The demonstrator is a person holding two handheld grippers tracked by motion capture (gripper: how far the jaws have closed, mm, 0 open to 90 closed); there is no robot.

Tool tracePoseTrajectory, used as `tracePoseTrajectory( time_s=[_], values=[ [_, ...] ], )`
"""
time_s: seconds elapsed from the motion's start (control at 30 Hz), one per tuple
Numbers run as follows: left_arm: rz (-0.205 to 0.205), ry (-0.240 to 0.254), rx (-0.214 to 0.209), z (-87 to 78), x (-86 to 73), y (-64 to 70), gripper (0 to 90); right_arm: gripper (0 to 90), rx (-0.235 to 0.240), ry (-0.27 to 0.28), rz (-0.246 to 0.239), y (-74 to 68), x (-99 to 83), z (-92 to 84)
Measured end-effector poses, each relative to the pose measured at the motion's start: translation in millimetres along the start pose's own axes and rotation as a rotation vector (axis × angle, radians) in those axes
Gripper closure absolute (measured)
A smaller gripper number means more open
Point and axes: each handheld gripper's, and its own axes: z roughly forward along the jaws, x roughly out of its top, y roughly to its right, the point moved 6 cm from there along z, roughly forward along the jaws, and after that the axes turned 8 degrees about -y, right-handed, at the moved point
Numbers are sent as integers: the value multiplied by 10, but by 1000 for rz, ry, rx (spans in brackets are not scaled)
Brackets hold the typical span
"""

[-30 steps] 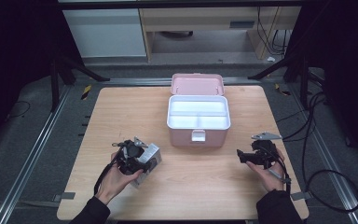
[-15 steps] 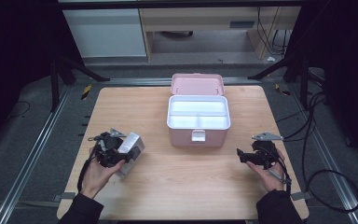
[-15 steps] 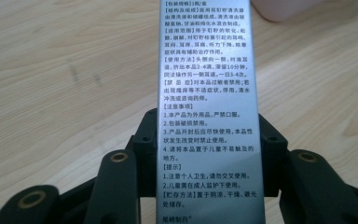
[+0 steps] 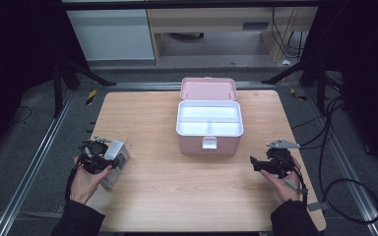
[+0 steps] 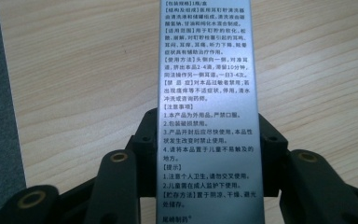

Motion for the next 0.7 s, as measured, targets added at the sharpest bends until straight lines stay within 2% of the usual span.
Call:
tracePoseTrajectory(
  time_s=[0.1, 0.27, 0.3, 0.33, 0.37, 0.43, 0.47, 0.53, 0.57, 0.63, 0.7],
  values=[
    [3, -3, 3, 23, -6, 3, 533, 180, 1, 2, -1, -2, 1, -5],
    [4, 38, 2, -61, 36, 20, 380, 203, 3, 19, -3, -8, 24, -31],
    [11, 75, 11, -149, 72, 32, 366, 221, 5, 33, 0, -11, 41, -48],
    [11, 75, 11, -149, 72, 32, 353, 237, 8, 42, 3, -15, 56, -62],
    [19, 122, 23, -264, 113, 47, 344, 249, 13, 57, 1, -20, 81, -84],
    [21, 176, 25, -399, 154, 65, 338, 279, 20, 90, 1, -35, 143, -135],
    [21, 176, 25, -399, 154, 65, 336, 279, 20, 90, 1, -35, 143, -135],
    [19, 265, 12, -593, 226, 117, 337, 304, 34, 124, 0, -63, 251, -217],
    [19, 265, 12, -593, 226, 117, 337, 304, 34, 124, 0, -63, 251, -217],
    [25, 340, -18, -728, 329, 191, 338, 328, 41, 158, -11, -90, 379, -287],
    [30, 383, -30, -776, 437, 245, 339, 351, 49, 183, -10, -101, 481, -333]
  ],
)
